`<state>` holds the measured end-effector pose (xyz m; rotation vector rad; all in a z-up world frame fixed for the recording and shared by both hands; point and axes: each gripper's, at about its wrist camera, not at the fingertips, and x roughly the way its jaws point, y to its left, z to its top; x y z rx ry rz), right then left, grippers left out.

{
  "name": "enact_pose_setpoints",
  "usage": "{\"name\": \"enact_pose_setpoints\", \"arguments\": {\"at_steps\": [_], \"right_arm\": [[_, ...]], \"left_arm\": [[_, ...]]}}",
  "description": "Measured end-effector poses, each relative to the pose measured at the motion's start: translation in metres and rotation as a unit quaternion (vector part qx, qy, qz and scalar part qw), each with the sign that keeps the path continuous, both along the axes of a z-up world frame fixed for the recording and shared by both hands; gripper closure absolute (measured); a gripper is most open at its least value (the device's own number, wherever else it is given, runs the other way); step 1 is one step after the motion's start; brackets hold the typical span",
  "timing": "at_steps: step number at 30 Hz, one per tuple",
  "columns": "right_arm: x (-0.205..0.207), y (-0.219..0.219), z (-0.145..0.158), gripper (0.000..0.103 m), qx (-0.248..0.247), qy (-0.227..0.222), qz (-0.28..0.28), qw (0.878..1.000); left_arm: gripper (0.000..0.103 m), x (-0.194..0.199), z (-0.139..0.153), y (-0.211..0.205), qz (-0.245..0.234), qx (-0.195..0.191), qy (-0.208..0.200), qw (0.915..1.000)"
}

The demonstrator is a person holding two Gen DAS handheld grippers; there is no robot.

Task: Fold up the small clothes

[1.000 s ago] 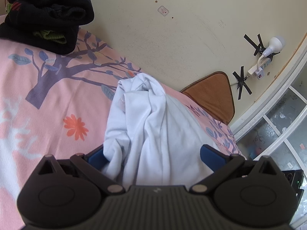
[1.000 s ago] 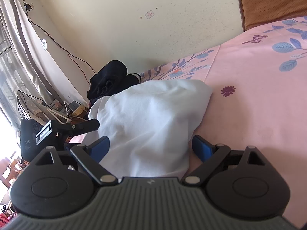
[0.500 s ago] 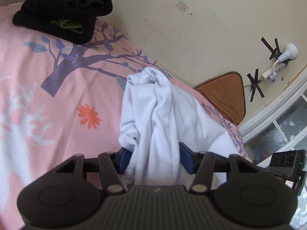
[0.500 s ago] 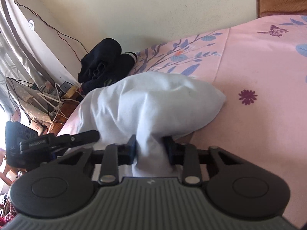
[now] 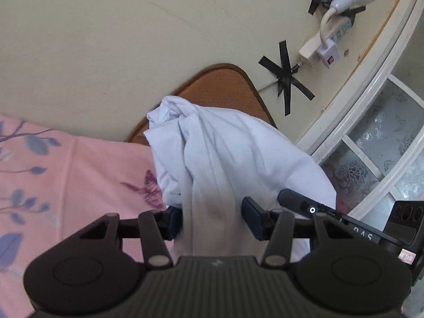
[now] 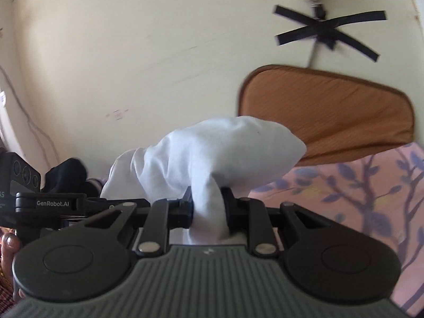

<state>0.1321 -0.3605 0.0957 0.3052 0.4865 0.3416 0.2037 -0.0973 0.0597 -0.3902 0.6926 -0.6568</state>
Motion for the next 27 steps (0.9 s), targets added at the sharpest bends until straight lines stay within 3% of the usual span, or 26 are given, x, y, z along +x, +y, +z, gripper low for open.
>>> {"name": "enact_pose_setpoints", "arguments": {"at_steps": [4,6,8,11,13,16,18,22,27], "right_arm": [[0.05,-0.054,-0.037,0.076,-0.005,0.048,-0.058,0.997],[0.071,-0.072,-0.066,0.056,-0.017,0.114,-0.116,0.987],[0.069,-0.084,-0.079,0.046,0.017,0.117,-0.13,0.984],[0.044,-0.097,-0.068,0.045,0.027,0.073,-0.175,0.981],[0.025,-0.1,-0.056,0.043,0.034,0.057,-0.193,0.979],[-0.001,-0.093,-0.041,0.038,0.051,0.048,-0.176,0.982],[-0.018,-0.076,-0.034,0.03,0.045,0.042,-0.167,0.984],[-0.059,-0.037,-0.034,0.026,0.041,0.042,-0.153,0.987],[-0.107,0.006,-0.052,0.022,0.053,0.056,-0.177,0.981]], "left_arm": [[0.05,0.055,-0.036,-0.065,-0.004,0.045,0.025,0.9986],[0.049,0.069,-0.06,-0.081,-0.002,0.075,0.054,0.9957],[0.046,0.064,-0.067,-0.083,-0.001,0.072,0.04,0.9966],[0.035,0.044,-0.063,-0.075,-0.003,0.08,0.027,0.9964],[0.033,0.027,-0.058,-0.061,0.006,0.078,0.024,0.9966],[0.024,-0.007,-0.051,-0.04,0.032,0.088,0.005,0.9956],[0.017,-0.032,-0.047,-0.029,0.054,0.108,-0.016,0.9925],[0.0,-0.081,-0.04,-0.011,0.08,0.159,-0.05,0.9828],[0.0,-0.128,-0.035,0.012,0.128,0.227,-0.105,0.9598]]}}
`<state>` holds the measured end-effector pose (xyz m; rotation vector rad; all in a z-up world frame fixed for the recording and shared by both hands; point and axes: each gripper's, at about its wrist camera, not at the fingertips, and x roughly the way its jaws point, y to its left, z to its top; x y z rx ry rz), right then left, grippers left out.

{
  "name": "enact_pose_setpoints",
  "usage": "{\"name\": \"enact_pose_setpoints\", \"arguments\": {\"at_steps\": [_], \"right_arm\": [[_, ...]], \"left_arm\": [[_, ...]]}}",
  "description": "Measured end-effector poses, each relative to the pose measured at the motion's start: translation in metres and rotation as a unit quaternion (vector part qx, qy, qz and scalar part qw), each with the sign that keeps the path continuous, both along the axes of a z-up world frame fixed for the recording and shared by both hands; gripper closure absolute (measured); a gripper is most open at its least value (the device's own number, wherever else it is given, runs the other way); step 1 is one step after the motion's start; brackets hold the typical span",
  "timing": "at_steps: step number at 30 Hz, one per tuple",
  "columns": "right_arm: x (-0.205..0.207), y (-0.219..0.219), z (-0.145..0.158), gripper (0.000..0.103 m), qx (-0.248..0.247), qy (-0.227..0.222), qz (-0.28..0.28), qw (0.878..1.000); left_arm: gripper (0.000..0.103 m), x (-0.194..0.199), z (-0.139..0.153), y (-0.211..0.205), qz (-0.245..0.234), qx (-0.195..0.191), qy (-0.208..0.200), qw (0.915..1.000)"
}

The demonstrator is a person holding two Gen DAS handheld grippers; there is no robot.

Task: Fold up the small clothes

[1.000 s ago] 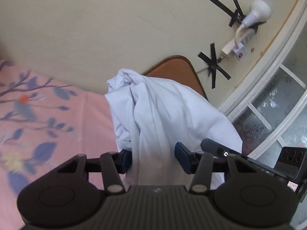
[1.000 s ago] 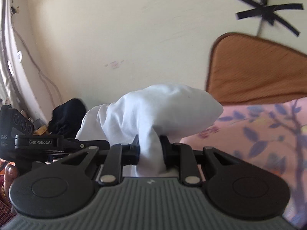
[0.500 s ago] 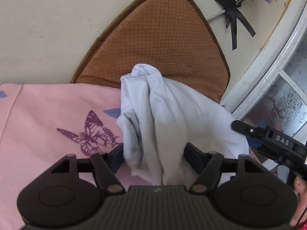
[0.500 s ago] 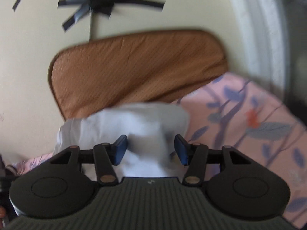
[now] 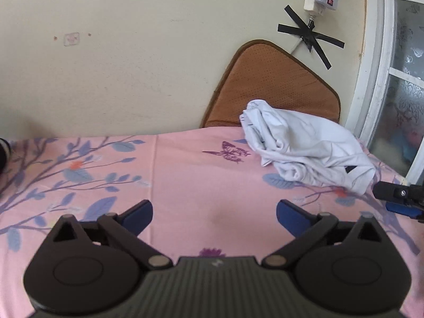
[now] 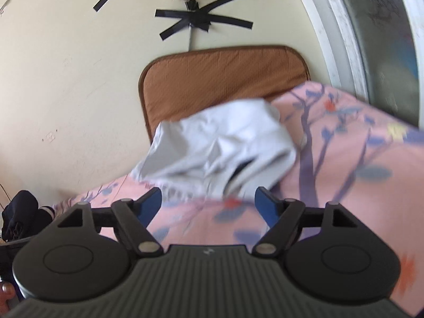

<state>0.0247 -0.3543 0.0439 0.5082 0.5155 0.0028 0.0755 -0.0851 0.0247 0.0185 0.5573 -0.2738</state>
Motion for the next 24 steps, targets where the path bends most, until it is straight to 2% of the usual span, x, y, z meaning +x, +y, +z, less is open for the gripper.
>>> {"name": "enact_pose_setpoints", "arguments": {"at_steps": [7,10,12,14,17,19,22,24], "right_arm": [[-0.039,0.041,-0.017,0.02,0.001,0.004,-0.042,0.999],[-0.046,0.05,-0.018,0.02,-0.018,-0.002,-0.052,0.998],[-0.05,0.052,-0.017,0.02,-0.029,-0.013,-0.059,0.998],[-0.052,0.051,-0.018,0.019,-0.026,-0.017,-0.064,0.997],[-0.049,0.047,-0.021,0.019,-0.016,-0.011,-0.064,0.998],[-0.049,0.047,-0.022,0.019,-0.014,-0.009,-0.06,0.998],[-0.05,0.05,-0.021,0.017,-0.019,-0.012,-0.052,0.998],[-0.049,0.052,-0.021,0.015,-0.023,-0.011,-0.047,0.999]], "left_arm": [[0.0,-0.041,-0.012,0.03,0.05,0.001,-0.036,0.9981],[0.0,-0.048,-0.011,0.034,0.053,-0.008,-0.048,0.9975],[0.0,-0.052,-0.01,0.032,0.054,0.002,-0.06,0.9967],[0.0,-0.054,-0.01,0.027,0.042,0.02,-0.067,0.9967],[0.0,-0.052,-0.013,0.016,0.009,0.051,-0.052,0.9973],[0.0,-0.052,-0.016,0.011,0.004,0.068,-0.049,0.9965],[0.0,-0.056,-0.017,0.014,0.002,0.057,-0.054,0.9969],[0.0,-0.054,-0.018,0.017,-0.006,0.046,-0.043,0.998]]}}
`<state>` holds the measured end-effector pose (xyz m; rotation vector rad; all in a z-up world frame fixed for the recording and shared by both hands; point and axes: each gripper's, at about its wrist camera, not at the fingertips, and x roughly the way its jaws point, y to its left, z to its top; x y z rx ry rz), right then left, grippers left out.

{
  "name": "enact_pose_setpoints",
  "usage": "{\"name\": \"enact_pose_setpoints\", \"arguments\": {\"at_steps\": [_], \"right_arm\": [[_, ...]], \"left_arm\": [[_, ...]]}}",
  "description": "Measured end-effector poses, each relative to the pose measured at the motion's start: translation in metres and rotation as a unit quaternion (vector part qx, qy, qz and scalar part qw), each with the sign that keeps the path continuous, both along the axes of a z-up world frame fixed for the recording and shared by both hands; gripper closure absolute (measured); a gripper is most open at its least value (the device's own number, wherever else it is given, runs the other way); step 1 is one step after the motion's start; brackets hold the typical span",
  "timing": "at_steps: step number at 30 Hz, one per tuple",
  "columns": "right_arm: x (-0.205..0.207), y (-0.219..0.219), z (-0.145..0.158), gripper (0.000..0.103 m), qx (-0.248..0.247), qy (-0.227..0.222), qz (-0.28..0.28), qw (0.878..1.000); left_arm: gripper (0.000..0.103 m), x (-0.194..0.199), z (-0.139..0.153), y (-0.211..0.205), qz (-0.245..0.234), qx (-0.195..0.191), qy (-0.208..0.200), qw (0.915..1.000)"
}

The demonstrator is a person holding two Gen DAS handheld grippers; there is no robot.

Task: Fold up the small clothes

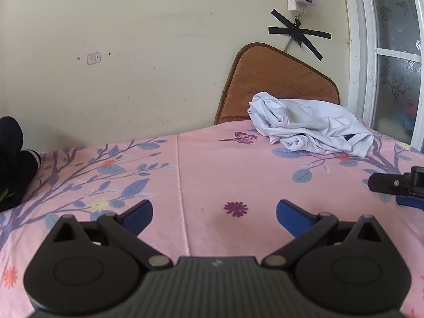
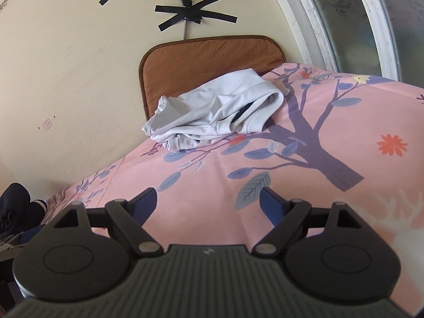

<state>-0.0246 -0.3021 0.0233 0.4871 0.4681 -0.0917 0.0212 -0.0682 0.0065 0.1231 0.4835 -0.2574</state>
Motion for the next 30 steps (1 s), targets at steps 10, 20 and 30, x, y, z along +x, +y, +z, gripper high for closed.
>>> {"name": "enact_pose_setpoints", "arguments": {"at_steps": [10,20,30], "right_arm": [[0.001,0.002,0.0,0.013,-0.009,0.005,-0.002,1.0],[0.0,0.0,0.0,0.013,-0.007,0.003,-0.005,1.0],[-0.004,0.006,0.002,0.013,-0.019,0.003,-0.004,1.0]], "left_arm": [[0.0,0.011,-0.003,0.015,0.013,-0.042,0.046,0.998],[0.0,0.014,-0.003,0.02,0.038,-0.046,0.053,0.9968],[0.0,0.008,-0.001,0.013,0.043,-0.01,0.028,0.9986]]}}
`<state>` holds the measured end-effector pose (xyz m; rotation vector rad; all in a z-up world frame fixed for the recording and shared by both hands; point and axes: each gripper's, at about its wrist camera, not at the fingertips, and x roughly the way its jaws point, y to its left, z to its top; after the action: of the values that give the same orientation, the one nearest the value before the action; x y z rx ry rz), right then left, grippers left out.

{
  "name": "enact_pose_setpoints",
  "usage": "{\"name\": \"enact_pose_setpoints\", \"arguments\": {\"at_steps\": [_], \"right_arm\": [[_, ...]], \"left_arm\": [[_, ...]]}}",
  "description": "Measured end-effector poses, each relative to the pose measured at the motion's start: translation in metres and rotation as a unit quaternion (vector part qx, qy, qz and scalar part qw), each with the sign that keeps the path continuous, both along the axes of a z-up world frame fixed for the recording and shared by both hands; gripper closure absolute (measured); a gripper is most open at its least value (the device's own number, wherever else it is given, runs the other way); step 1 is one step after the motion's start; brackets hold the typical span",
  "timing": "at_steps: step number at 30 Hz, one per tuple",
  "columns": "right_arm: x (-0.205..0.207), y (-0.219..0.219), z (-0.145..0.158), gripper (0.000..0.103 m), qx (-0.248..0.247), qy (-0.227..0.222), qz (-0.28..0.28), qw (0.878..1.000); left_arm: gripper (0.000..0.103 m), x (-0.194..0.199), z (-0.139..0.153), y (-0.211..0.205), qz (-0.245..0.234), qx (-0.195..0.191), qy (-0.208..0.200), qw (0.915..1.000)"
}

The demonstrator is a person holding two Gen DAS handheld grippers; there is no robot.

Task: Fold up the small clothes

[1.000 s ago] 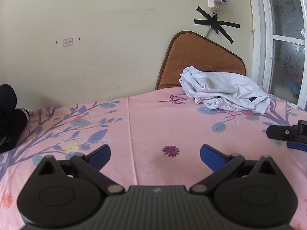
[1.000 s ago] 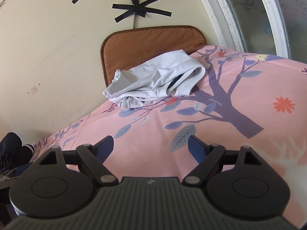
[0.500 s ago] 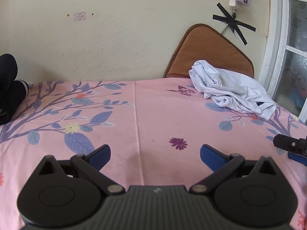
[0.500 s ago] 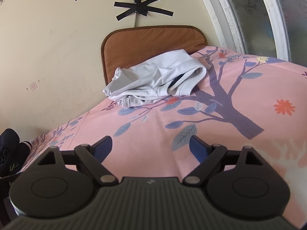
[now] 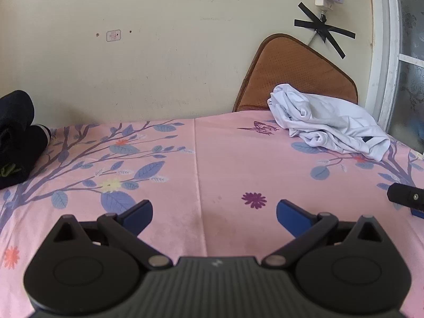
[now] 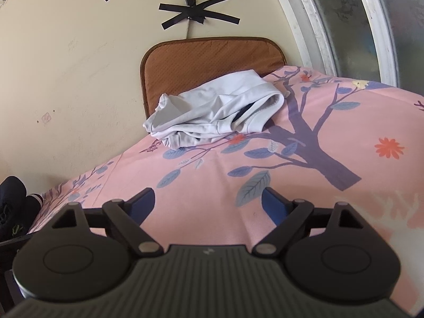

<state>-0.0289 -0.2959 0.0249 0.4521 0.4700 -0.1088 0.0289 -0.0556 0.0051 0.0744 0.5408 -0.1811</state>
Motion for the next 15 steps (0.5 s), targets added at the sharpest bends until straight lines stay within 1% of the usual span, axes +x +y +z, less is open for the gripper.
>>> {"name": "enact_pose_setpoints", "arguments": {"at_steps": [7,11,15], "right_arm": [[-0.0031,0.0018,0.0009,0.013,-0.003,-0.005,0.003,1.0],[-0.0039,0.0024,0.0012,0.013,-0.004,-0.008,0.003,1.0],[-0.0046,0.0019,0.0015,0.013,-0.002,-0.011,0.004,1.0]], "left_arm": [[0.0,-0.0043,-0.0002,-0.0068,-0.003,0.033,-0.013,0.9994],[0.0,-0.0058,-0.0004,-0.0078,-0.001,0.04,-0.016,0.9991],[0.0,-0.0042,-0.0006,-0.0061,-0.001,0.038,-0.012,0.9992]]}}
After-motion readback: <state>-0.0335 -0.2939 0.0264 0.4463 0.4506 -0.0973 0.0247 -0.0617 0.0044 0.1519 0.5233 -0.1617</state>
